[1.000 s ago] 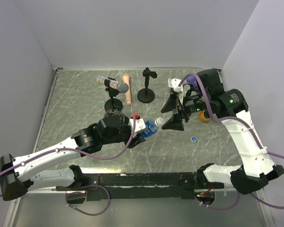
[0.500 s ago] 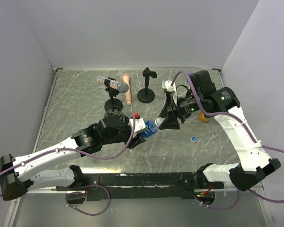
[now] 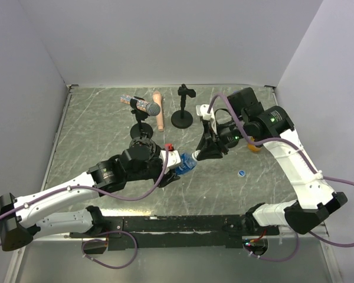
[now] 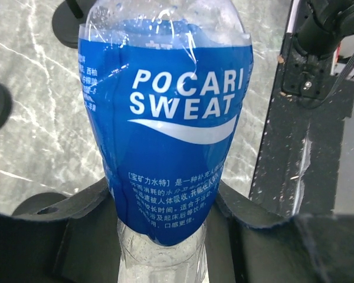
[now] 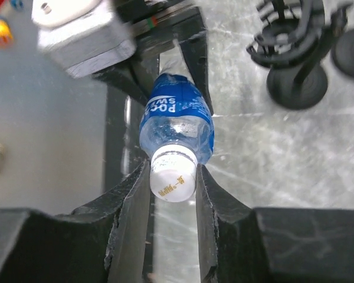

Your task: Unscrew the bottle caps

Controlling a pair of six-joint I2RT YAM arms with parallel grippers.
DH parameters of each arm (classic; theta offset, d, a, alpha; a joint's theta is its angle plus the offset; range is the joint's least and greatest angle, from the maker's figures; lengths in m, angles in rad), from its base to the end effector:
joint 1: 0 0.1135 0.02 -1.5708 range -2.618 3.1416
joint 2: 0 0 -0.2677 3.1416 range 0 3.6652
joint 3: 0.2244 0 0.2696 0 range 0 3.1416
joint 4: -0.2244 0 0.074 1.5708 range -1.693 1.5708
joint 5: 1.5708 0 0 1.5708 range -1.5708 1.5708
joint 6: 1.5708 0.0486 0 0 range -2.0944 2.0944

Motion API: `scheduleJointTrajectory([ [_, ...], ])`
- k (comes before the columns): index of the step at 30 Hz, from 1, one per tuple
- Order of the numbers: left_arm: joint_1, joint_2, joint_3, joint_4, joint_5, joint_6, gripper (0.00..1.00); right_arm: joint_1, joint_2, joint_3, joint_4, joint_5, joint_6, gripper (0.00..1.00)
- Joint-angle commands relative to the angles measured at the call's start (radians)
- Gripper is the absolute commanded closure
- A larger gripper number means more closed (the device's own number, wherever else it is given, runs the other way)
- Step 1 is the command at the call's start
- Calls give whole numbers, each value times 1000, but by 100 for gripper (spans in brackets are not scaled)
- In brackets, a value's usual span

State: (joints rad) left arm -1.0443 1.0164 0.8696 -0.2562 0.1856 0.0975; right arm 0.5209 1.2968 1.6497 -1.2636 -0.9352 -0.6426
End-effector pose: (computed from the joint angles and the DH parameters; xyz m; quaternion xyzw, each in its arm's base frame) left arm 0.1228 -0.2292 0.3142 0.4919 0.6714 -0.3191 0.4533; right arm 0.1857 0.1516 0.4371 -0.5861 0.6253 0.4080 0.3147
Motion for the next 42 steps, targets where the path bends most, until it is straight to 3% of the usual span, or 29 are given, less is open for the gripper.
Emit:
scheduleJointTrajectory([
  [1, 1, -64, 6, 63, -15, 77, 95, 74, -8, 70, -253, -68, -349, 100],
  [7, 1, -91, 8, 55, -89, 185, 96, 189, -151, -132, -221, 148, -721, 100],
  [15, 1, -41, 55, 5, -123, 320, 96, 281, -240, -237, -109, 427, -992, 100],
  [20, 3, -9, 72, 6, -106, 349, 97, 343, -433, -451, 70, 535, -1257, 100],
  [22, 0, 4, 80, 9, -97, 355, 97, 350, -551, -639, 195, 564, -1446, 100],
  [26, 0, 16, 86, 11, -89, 358, 97, 350, -746, -879, 484, 488, -1661, 100],
  [28, 0, 11, 78, 15, -84, 352, 97, 350, -743, -846, 468, 452, -1623, 96],
  [29, 0, 8, 74, 14, -81, 349, 97, 350, -725, -812, 445, 449, -1573, 85],
  [30, 0, 4, 68, 14, -77, 343, 97, 350, -703, -779, 420, 458, -1531, 74],
  [32, 0, -7, 52, 14, -77, 331, 97, 350, -683, -728, 382, 466, -1435, 31],
  [34, 0, -16, 29, 18, -71, 314, 97, 350, -686, -706, 353, 449, -1355, 6],
  [35, 0, -21, 20, 21, -66, 306, 97, 350, -700, -702, 354, 416, -1274, 1],
  [38, 0, -24, 0, 25, -43, 268, 97, 352, -711, -657, 374, 310, -997, 1],
  [42, 0, -19, -26, 31, -26, 199, 98, 349, -572, -434, 422, 331, -335, 1],
])
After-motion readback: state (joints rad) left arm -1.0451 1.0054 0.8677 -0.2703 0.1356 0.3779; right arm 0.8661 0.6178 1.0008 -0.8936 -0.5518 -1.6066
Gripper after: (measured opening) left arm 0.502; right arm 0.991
